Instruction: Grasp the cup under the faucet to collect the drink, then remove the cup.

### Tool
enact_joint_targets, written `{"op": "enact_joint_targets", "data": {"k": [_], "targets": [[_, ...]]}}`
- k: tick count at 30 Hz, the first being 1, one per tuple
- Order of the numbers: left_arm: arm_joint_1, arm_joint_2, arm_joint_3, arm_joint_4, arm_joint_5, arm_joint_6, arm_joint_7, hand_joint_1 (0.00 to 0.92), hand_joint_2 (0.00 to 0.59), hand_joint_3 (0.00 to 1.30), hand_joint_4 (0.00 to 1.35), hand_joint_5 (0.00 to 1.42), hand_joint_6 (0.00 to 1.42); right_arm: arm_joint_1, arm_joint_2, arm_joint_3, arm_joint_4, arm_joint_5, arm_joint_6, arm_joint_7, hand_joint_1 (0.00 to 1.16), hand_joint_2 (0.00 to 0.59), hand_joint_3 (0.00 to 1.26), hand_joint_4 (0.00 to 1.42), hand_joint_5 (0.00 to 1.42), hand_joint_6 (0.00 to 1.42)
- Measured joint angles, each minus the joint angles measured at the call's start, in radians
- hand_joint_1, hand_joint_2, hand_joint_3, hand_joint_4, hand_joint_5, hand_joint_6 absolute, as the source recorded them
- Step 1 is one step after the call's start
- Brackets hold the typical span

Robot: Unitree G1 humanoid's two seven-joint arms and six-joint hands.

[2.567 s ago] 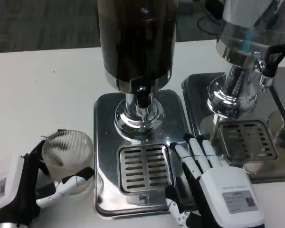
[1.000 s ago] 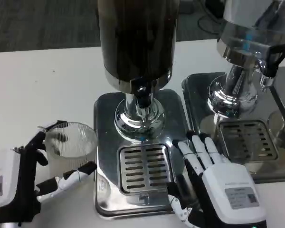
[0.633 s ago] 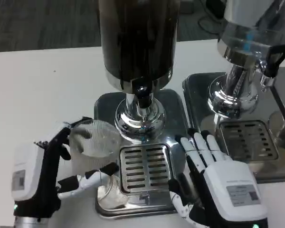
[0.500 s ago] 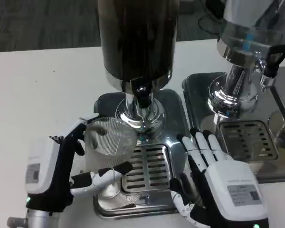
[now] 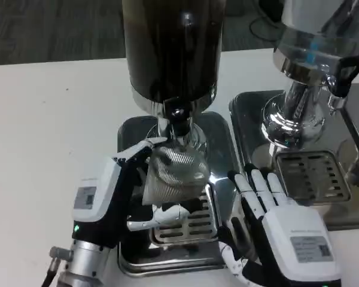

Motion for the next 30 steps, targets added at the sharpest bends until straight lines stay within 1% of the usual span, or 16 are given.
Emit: {"op": "enact_joint_targets", "data": {"k": [2,5,8,9,13,15,16,17,19,21,25,30], "targets": [[-0.003,-0.008,-0.019,0.0,0.004,0.003,0.011,0.545,0.079,0.46,0.55,0.78,0.98,0.001,-0.001,-0.001,-0.001,0.0,0.0,0.0,0.41,0.449,0.08,0.0,0.0,0.25],[-0.021,-0.014,-0.041,0.014,0.013,0.011,0.025,0.479,0.076,0.46,0.54,0.78,0.98,0.002,-0.001,0.0,-0.003,0.0,0.0,0.0,0.41,0.448,0.08,0.0,0.0,0.25],[-0.034,-0.016,-0.058,0.028,0.019,0.022,0.043,0.434,0.078,0.45,0.54,0.78,0.97,0.008,-0.001,-0.001,-0.004,0.002,0.0,0.0,0.41,0.448,0.08,0.0,0.0,0.25],[-0.035,-0.015,-0.068,0.03,0.022,0.028,0.059,0.42,0.081,0.45,0.53,0.78,0.97,0.01,-0.002,-0.001,-0.004,0.006,0.0,0.0,0.39,0.44,0.08,0.0,0.0,0.25],[-0.034,-0.01,-0.086,0.036,0.034,0.039,0.092,0.358,0.084,0.43,0.52,0.77,0.91,0.017,-0.001,0.0,-0.006,0.006,0.0,0.0,0.39,0.439,0.08,0.0,0.0,0.25],[-0.032,-0.004,-0.096,0.035,0.039,0.048,0.109,0.314,0.083,0.37,0.47,0.72,0.85,0.017,-0.001,0.0,-0.007,0.006,0.0,0.0,0.33,0.431,0.08,0.0,0.0,0.25],[-0.027,0.006,-0.106,0.035,0.04,0.056,0.114,0.285,0.073,0.3,0.38,0.68,0.8,0.018,-0.001,0.0,-0.009,0.006,0.0,0.0,0.32,0.43,0.08,0.0,0.0,0.25],[-0.025,0.009,-0.11,0.035,0.04,0.056,0.115,0.26,0.069,0.25,0.32,0.64,0.75,0.019,-0.001,0.0,-0.01,0.007,0.0,0.0,0.32,0.43,0.08,0.0,0.0,0.25],[-0.013,0.02,-0.114,0.035,0.039,0.058,0.116,0.239,0.067,0.19,0.26,0.6,0.7,0.021,0.0,0.0,-0.01,0.01,-0.001,0.001,0.31,0.431,0.08,0.0,0.0,0.25],[-0.004,0.024,-0.115,0.036,0.038,0.061,0.116,0.219,0.057,0.17,0.24,0.57,0.66,0.02,-0.002,0.0,-0.01,0.01,-0.001,0.001,0.31,0.432,0.08,0.0,0.0,0.25],[0.007,0.024,-0.115,0.035,0.038,0.065,0.119,0.176,0.057,0.14,0.19,0.52,0.57,0.018,-0.003,-0.002,-0.009,0.013,-0.002,0.003,0.32,0.434,0.08,0.0,0.0,0.24],[0.007,0.025,-0.115,0.032,0.037,0.07,0.129,0.128,0.049,0.14,0.18,0.51,0.55,0.017,-0.002,-0.003,-0.01,0.014,-0.001,0.005,0.33,0.432,0.08,0.0,0.0,0.24]]}}
